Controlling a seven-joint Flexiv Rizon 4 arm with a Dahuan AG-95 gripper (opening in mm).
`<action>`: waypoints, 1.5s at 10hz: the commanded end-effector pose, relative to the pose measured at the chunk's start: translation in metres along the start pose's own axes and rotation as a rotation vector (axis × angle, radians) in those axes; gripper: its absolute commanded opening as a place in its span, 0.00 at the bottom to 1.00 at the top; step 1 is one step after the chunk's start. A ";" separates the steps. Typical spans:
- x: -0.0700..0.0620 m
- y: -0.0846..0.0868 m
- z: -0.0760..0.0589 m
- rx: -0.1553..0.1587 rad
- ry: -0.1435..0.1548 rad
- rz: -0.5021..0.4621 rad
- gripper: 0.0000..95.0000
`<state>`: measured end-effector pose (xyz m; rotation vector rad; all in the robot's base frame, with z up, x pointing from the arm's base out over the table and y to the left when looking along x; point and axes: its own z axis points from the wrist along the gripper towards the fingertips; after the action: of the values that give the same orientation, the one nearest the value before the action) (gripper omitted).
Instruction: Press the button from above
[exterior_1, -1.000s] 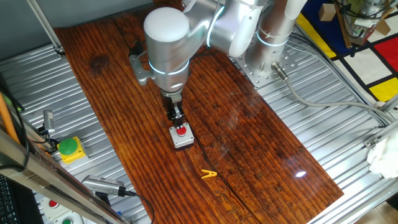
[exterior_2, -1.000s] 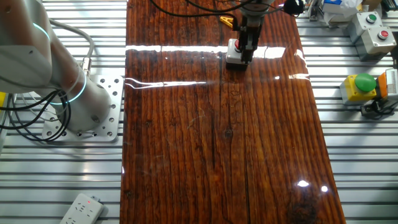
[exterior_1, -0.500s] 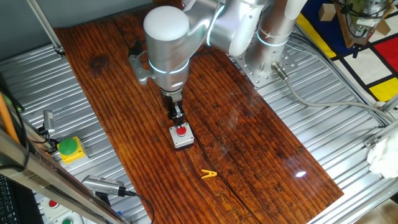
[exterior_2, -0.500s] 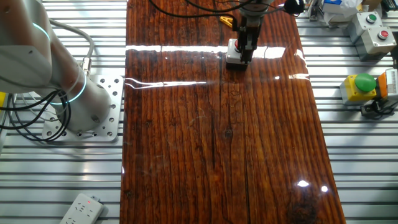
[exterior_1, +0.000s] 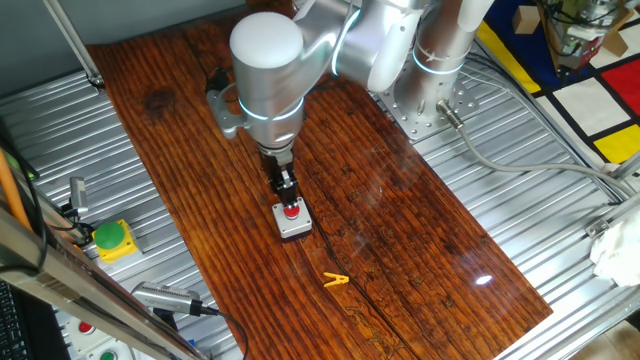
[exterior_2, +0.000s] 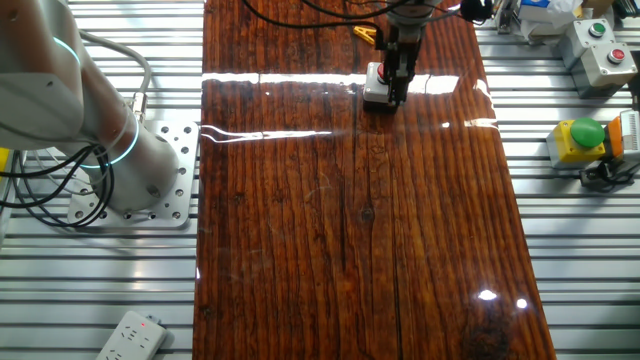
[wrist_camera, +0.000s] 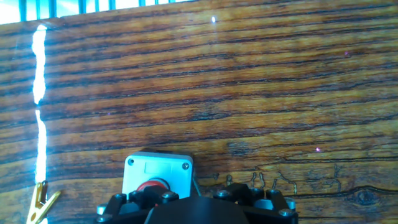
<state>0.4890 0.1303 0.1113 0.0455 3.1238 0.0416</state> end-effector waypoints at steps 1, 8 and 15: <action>-0.001 0.001 0.000 -0.004 -0.005 -0.001 0.60; 0.006 0.008 0.000 -0.012 -0.007 -0.002 0.80; 0.010 0.006 0.007 -0.005 -0.007 -0.003 0.60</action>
<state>0.4793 0.1362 0.1038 0.0421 3.1166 0.0491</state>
